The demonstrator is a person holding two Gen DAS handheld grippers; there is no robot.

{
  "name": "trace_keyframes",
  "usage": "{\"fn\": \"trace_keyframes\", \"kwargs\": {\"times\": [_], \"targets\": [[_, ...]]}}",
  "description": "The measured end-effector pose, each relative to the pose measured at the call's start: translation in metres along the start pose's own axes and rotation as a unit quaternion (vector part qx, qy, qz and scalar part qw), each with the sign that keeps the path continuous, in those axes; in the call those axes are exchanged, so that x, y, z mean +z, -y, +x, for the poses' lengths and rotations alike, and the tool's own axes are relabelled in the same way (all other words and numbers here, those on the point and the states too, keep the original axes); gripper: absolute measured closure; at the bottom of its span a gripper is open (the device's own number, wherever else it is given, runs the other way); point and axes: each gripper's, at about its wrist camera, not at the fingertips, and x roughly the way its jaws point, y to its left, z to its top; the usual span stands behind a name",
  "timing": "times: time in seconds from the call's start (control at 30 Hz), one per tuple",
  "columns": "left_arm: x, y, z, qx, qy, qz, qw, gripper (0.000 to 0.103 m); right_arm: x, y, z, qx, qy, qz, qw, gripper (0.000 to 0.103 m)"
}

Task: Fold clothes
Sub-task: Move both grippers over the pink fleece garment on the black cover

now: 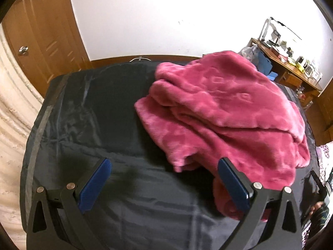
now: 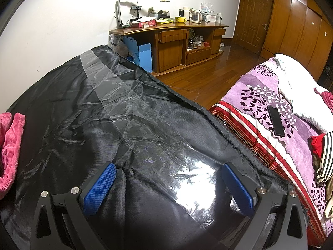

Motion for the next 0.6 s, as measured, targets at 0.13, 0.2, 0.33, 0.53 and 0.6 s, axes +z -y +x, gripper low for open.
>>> {"fn": "trace_keyframes", "kwargs": {"times": [0.13, 0.2, 0.33, 0.53, 0.6], "targets": [[-0.001, 0.029, -0.005, 0.009, -0.002, 0.008, 0.9999, 0.0, 0.005, 0.001, 0.002, 0.013, 0.0, -0.018, 1.0, 0.0], [-0.002, 0.038, -0.007, 0.01, -0.006, 0.009, 0.9999, 0.0, 0.005, 0.0, 0.001, 0.012, 0.0, -0.018, 1.0, 0.0], [-0.008, 0.047, -0.006, 0.008, -0.022, -0.006, 0.9997, 0.0, 0.001, 0.002, 0.002, 0.013, -0.002, -0.017, 1.0, 0.0], [-0.016, 0.044, -0.005, 0.007, -0.036, -0.033, 0.9988, 0.0, -0.001, 0.004, 0.0, 0.011, -0.001, -0.016, 1.0, 0.0], [-0.018, 0.041, -0.006, 0.005, -0.04, -0.038, 0.9985, 0.0, 0.003, 0.003, 0.002, 0.01, -0.001, -0.013, 1.0, 0.0]]}}
